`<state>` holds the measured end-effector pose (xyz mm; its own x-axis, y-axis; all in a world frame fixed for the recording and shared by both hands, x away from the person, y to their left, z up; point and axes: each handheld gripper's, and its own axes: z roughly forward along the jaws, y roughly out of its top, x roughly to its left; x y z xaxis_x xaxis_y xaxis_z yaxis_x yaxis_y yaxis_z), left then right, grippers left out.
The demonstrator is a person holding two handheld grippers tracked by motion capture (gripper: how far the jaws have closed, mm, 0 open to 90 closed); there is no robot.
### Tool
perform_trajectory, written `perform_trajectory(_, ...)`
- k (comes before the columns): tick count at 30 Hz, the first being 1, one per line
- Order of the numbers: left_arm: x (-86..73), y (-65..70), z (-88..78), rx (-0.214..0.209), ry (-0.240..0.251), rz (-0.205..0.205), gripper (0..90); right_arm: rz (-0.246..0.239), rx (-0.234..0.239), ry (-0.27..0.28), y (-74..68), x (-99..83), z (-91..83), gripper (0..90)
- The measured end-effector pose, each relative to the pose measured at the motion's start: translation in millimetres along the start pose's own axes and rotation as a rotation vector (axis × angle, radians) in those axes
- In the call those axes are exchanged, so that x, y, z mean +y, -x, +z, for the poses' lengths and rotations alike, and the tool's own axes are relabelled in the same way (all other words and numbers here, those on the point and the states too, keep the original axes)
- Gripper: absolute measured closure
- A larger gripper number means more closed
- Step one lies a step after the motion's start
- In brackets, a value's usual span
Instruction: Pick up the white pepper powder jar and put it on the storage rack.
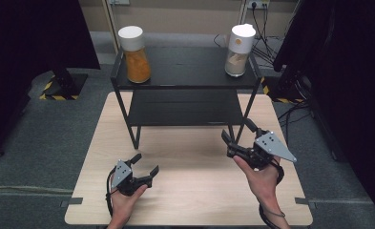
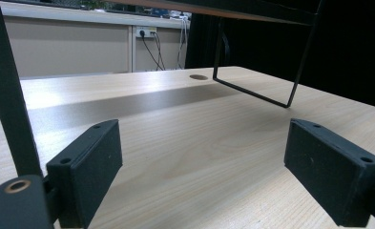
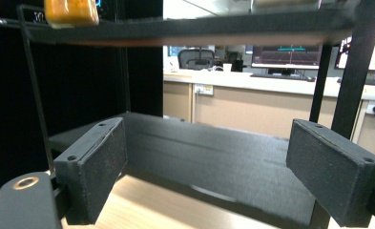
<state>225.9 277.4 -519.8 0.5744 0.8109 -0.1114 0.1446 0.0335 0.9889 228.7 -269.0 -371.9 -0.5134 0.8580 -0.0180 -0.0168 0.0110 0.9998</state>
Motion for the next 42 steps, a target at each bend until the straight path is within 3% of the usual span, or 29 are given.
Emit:
perform_trajectory(6, -0.1, -0.1, 0.0, 0.0, 0.0, -0.001, 12.0, 0.008, -0.009, -0.027, 1.8, -17.1, -2.1, 13.9)
perform_trajectory(15, 0.1, -0.4, 0.1, -0.002, -0.001, 0.0, 11.9, 0.016, -0.021, -0.115, 4.2, -41.8, -1.8, 13.9)
perform_trajectory(28, 0.0, -0.3, 0.0, -0.001, 0.0, -0.001, 12.0, 0.031, -0.037, -0.153, 4.8, -67.7, -1.8, 13.9)
perform_trajectory(42, 0.1, -0.2, 0.0, -0.001, 0.0, 0.0, 12.0, 0.044, -0.037, -0.234, -0.3, -92.8, 1.0, 13.8)
